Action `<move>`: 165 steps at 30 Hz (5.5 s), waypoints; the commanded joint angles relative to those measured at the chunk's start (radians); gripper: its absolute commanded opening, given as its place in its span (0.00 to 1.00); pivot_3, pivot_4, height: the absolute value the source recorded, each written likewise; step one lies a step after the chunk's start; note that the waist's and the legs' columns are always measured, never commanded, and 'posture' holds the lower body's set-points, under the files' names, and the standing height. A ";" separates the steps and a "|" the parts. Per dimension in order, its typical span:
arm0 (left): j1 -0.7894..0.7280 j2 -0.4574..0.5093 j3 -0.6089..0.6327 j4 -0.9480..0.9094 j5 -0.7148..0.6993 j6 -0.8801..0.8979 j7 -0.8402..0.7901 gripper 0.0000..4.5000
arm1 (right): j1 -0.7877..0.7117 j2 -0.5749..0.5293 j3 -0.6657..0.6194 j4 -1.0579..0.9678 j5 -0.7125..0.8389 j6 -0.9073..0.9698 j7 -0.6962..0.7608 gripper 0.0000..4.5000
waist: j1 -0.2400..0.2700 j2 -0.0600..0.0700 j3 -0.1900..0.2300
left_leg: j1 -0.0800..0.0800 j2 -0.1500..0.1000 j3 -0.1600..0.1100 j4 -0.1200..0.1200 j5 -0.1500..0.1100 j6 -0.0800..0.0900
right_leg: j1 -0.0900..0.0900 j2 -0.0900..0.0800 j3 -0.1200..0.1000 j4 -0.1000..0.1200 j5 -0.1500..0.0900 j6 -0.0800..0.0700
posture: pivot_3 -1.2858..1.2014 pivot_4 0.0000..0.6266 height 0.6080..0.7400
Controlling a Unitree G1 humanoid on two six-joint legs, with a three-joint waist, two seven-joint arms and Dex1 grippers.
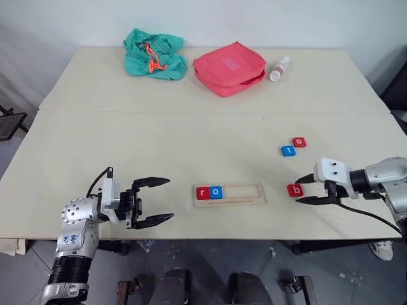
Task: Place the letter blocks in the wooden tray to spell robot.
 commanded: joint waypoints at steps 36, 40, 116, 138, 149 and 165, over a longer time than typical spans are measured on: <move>-0.012 0.055 0.025 0.022 -0.008 -0.045 -0.046 1.00 | -0.252 0.206 0.308 -0.524 0.030 0.605 -0.082 0.33 | -0.004 0.000 0.000 | -0.002 -0.001 -0.002 -0.001 0.000 0.000 | -0.003 0.000 0.000 0.002 0.000 0.000 | 0.52 0.24 1.00; 0.004 0.057 0.029 0.001 -0.010 -0.042 -0.033 1.00 | -0.277 0.223 0.317 -0.491 0.012 0.575 -0.075 0.33 | -0.002 0.000 0.000 | -0.002 -0.001 -0.002 -0.001 0.000 0.000 | -0.004 0.000 0.000 0.003 0.000 0.000 | 0.52 0.24 1.00; -0.160 0.037 -0.003 0.189 0.010 -0.072 -0.101 1.00 | 0.439 0.343 -0.616 -0.609 0.277 0.526 -0.776 1.00 | 0.021 0.000 0.000 | -0.001 -0.001 0.001 -0.002 0.000 0.000 | -0.004 0.000 0.002 0.003 0.000 0.000 | 0.52 0.24 1.00; -0.015 0.040 0.015 0.023 -0.009 -0.037 -0.042 1.00 | -0.148 0.420 -0.383 0.073 0.123 0.345 -0.949 1.00 | -0.012 0.000 0.000 | 0.000 0.000 0.001 -0.004 0.000 0.000 | -0.005 0.000 0.002 0.004 0.000 0.000 | 0.52 0.24 1.00; 0.052 0.043 0.028 -0.045 -0.014 -0.036 0.001 1.00 | -0.315 0.423 -0.324 0.388 0.053 0.224 -0.963 1.00 | -0.017 0.000 0.000 | -0.001 0.000 0.000 -0.004 0.000 0.000 | -0.005 0.000 0.002 0.004 0.000 0.000 | 0.52 0.24 1.00; 0.043 0.034 0.019 -0.031 -0.007 -0.049 0.014 1.00 | -0.351 0.422 -0.307 0.494 0.020 0.201 -0.966 0.96 | -0.028 0.000 0.000 | -0.001 0.000 0.000 -0.004 0.000 0.000 | -0.005 0.000 0.002 0.004 0.000 0.000 | 0.52 0.24 1.00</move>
